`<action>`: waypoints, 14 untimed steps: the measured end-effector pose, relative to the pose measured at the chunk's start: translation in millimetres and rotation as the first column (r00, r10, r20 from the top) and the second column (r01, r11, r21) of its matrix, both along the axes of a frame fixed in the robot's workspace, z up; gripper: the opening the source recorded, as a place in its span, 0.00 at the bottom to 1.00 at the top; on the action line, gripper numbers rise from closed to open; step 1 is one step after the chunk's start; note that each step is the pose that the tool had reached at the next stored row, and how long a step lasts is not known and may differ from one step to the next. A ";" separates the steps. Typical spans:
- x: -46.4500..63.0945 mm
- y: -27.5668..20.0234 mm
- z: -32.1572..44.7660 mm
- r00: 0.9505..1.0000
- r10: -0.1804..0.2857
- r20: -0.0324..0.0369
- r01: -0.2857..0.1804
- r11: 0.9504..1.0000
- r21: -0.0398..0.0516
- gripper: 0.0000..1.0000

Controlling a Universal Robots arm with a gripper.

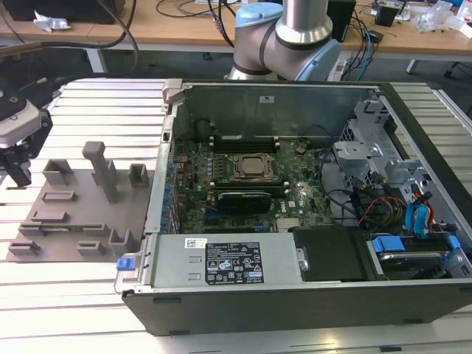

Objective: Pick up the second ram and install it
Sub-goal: 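Pick up the second ram and move it above second insertion slot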

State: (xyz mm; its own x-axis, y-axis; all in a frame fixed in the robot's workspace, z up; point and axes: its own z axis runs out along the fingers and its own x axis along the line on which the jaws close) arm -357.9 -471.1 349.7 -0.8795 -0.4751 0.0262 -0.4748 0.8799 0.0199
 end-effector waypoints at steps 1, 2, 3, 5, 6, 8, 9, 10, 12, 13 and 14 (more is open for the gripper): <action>0.0 0.0 0.0 1.000 0.018 0.000 -0.018 1.000 0.000 0.10; 0.0 0.0 0.0 1.000 0.027 0.000 -0.027 1.000 0.000 0.10; 0.0 0.0 0.0 0.999 0.035 0.000 -0.035 0.999 0.000 0.10; 0.0 0.0 0.0 0.999 0.054 0.000 -0.054 0.999 0.000 0.10; 0.0 0.0 0.0 0.998 0.067 0.000 -0.067 0.998 0.000 0.10; 0.0 0.0 0.0 0.996 0.094 0.000 -0.094 0.996 0.000 0.10; 0.0 0.0 0.0 0.994 0.106 0.000 -0.106 0.994 0.000 0.10; 0.0 0.0 0.0 0.993 0.119 0.000 -0.119 0.993 0.000 0.10; 0.0 0.0 -0.1 0.991 0.137 0.000 -0.137 0.991 0.000 0.10; 0.0 0.0 0.0 0.990 0.144 0.000 -0.144 0.990 0.000 0.10; 0.0 0.0 0.0 0.989 0.150 0.000 -0.150 0.989 0.000 0.10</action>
State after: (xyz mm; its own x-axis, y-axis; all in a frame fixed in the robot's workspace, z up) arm -358.0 -471.1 349.7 -0.7982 -0.6019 0.0263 -0.6015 0.7986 0.0199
